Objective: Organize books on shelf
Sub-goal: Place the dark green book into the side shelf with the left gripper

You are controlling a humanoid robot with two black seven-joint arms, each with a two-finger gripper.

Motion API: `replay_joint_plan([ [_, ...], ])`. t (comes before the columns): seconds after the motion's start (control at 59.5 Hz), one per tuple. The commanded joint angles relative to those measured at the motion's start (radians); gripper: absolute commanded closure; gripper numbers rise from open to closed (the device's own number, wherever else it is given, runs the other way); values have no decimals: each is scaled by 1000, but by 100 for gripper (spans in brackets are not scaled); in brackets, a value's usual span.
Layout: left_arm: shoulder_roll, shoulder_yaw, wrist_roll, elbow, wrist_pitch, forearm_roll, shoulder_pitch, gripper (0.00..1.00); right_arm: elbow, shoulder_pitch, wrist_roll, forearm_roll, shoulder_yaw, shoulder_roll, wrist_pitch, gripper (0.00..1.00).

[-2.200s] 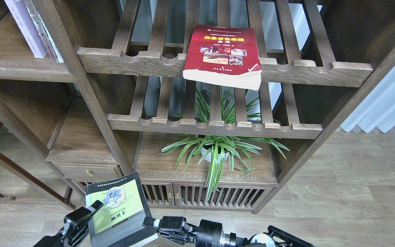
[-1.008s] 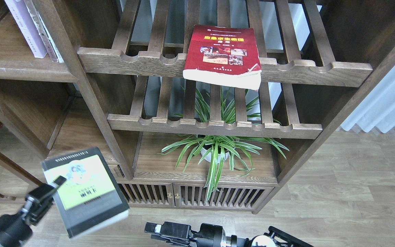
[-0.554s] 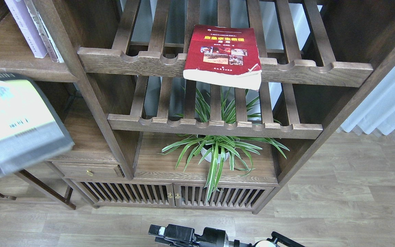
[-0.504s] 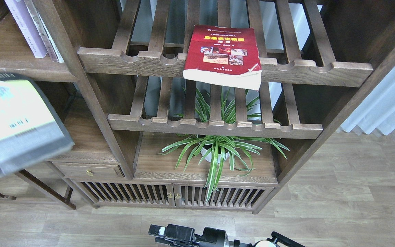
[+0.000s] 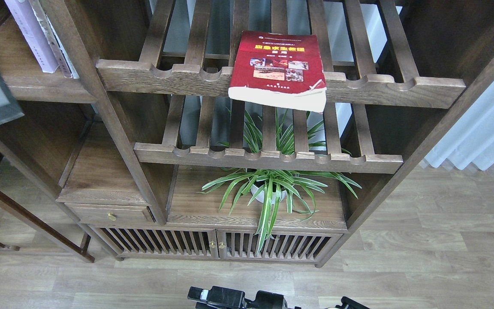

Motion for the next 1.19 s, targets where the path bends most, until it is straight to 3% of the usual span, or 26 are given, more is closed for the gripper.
replay_joint_plan([
  [0.0, -26, -5, 9, 56, 0, 98, -108, 92, 2, -1, 0, -1, 0, 0, 0, 23],
  [0.134, -87, 26, 58, 116, 0, 245, -306, 92, 2, -4, 0, -3, 0, 0, 0, 23],
  [0.37, -190, 80, 132, 172, 0, 418, -541, 92, 3, -12, 0, -11, 1, 0, 0, 23],
  [0.689, -305, 143, 137, 270, 0, 707, -832, 91, 2, -13, 0, -11, 1, 0, 0, 23],
  [0.924, -313, 311, 135, 413, 0, 750, -1064, 91, 2, -13, 0, -12, 14, 0, 0, 23],
  [1.176, -331, 468, 135, 556, 0, 755, -1216, 91, 2, -13, 0, -11, 23, 0, 0, 23],
])
